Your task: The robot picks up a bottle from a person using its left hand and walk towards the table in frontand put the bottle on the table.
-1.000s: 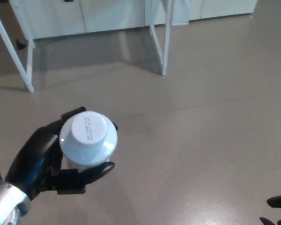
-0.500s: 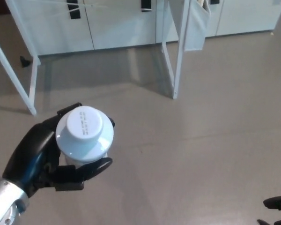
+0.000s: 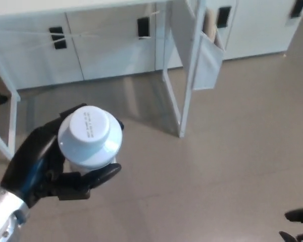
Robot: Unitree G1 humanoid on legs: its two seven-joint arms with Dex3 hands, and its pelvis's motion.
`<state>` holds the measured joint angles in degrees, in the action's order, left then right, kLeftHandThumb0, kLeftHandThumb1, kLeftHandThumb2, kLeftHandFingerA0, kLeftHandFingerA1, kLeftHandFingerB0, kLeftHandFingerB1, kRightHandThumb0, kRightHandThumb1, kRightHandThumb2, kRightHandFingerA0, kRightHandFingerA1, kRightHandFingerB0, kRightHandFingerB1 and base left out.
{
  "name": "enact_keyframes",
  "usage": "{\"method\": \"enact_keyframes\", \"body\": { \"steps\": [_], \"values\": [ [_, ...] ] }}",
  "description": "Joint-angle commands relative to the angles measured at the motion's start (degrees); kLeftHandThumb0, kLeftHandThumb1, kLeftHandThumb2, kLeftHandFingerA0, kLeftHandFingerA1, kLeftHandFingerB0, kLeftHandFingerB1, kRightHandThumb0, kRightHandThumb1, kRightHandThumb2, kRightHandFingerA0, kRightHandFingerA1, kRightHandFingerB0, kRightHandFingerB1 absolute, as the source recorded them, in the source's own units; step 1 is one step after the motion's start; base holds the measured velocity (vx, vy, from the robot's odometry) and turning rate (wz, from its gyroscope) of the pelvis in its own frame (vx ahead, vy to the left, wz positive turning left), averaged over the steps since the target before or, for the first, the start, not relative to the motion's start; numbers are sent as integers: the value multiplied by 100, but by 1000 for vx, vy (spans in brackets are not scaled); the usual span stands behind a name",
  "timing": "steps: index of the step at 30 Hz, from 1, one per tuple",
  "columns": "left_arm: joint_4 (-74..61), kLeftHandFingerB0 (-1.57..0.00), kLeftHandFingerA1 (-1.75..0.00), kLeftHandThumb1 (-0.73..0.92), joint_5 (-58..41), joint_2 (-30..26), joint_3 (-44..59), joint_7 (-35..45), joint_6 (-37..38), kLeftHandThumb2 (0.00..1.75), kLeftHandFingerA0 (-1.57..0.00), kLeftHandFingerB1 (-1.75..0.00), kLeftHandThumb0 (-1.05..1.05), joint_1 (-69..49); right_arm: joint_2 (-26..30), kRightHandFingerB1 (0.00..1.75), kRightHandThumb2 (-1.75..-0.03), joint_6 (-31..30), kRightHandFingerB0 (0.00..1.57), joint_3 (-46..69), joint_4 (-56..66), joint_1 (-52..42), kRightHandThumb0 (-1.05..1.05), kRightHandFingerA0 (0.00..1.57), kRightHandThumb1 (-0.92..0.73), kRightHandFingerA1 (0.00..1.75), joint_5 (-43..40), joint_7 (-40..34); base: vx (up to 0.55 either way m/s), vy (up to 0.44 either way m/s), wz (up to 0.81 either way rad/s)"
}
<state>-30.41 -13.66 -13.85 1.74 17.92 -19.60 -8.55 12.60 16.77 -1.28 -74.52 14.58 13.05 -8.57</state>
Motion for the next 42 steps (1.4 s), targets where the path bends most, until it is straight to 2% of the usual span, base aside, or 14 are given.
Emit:
{"method": "enact_keyframes", "body": {
  "steps": [1, 3, 8, 11, 12, 13, 27, 28, 33, 34, 35, 39, 40, 42],
  "values": [
    [-75, -78, -146, 76, -107, 17, 76, -28, 11, 85, -103, -112, -6, 12, 40, 70, -87, -62, 53, 56, -37, -50, -45, 50, -33, 71, -67, 11, 487, 194, 3],
    [-142, -79, -147, 76, -136, 57, 71, -18, 66, 86, -103, -113, -7, -137, 43, 67, -64, -21, 57, 47, -43, -156, -43, 53, -48, 68, -54, 12, 481, 175, 7],
    [-283, -78, -146, 74, -56, 35, 44, -74, 32, 86, -104, -114, -9, 3, 27, 68, -87, -22, 49, 71, -23, -81, -44, 51, -33, 71, -61, 20, 480, 138, 13],
    [-408, -79, -147, 74, -74, 39, 22, -60, 58, 89, -104, -113, -8, -51, 34, 67, -64, -39, 57, 41, -20, -95, -41, 53, -49, 69, -23, -22, 489, -8, 49],
    [-478, -79, -146, 73, -92, 51, 23, -89, -29, 90, -104, -113, -8, -57, 29, 69, -88, -32, 50, 54, -24, -99, -42, 51, -33, 71, -37, -20, 509, 134, 23],
    [-497, -79, -146, 72, -92, 52, 24, -96, -40, 92, -103, -114, -9, -58, 29, 67, -66, -32, 58, 57, -23, -98, -42, 58, -47, 72, -40, -20, 506, 153, 33],
    [-620, -81, -140, 68, -152, 38, 193, -150, -77, 98, -105, -113, -12, 316, 58, 69, -87, -69, 53, 57, -35, -140, -48, 59, -35, 73, -16, -20, 415, 198, -9],
    [-623, -80, -142, 69, -128, 37, 200, -171, -94, 97, -105, -113, -11, 344, 56, 65, -64, -88, 58, 58, -37, -135, -43, 59, -49, 68, -17, -18, 279, 281, -42],
    [-311, -81, -143, 63, -71, 36, 277, -340, -251, 101, -112, -115, -9, 730, 35, 65, -65, -41, 58, 107, -27, -223, -40, 60, -48, 69, -76, 9, 255, 232, 5],
    [-207, -81, -142, 63, -58, 5, 302, -337, -264, 102, -113, -116, -8, 836, 39, 69, -87, -34, 51, 106, -22, -231, -45, 55, -34, 72, -71, 1, 229, 207, 6],
    [-94, -81, -141, 65, -43, -28, 327, -332, -245, 101, -112, -114, -11, 927, 42, 66, -66, -33, 58, 99, -19, -232, -41, 58, -48, 69, -59, -10, 225, 200, 8],
    [617, -78, -146, 68, -102, -33, 511, -306, -88, 97, -110, -119, -6, 1337, 38, 66, -65, -50, 59, 87, -10, -238, -40, 60, -49, 70, -44, -22, 215, 179, 8],
    [905, -77, -147, 69, -144, 15, 595, -303, 3, 98, -110, -119, -6, 1465, 30, 69, -87, -57, 52, 80, -12, -243, -43, 56, -34, 72, -38, -32, 205, 157, 15],
    [1245, -76, -150, 72, -164, 89, 691, -311, 127, 97, -109, -119, -5, 1586, 35, 65, -65, -52, 59, 57, -7, -245, -39, 59, -50, 69, -15, -30, 212, 133, 34]
  ]
}}
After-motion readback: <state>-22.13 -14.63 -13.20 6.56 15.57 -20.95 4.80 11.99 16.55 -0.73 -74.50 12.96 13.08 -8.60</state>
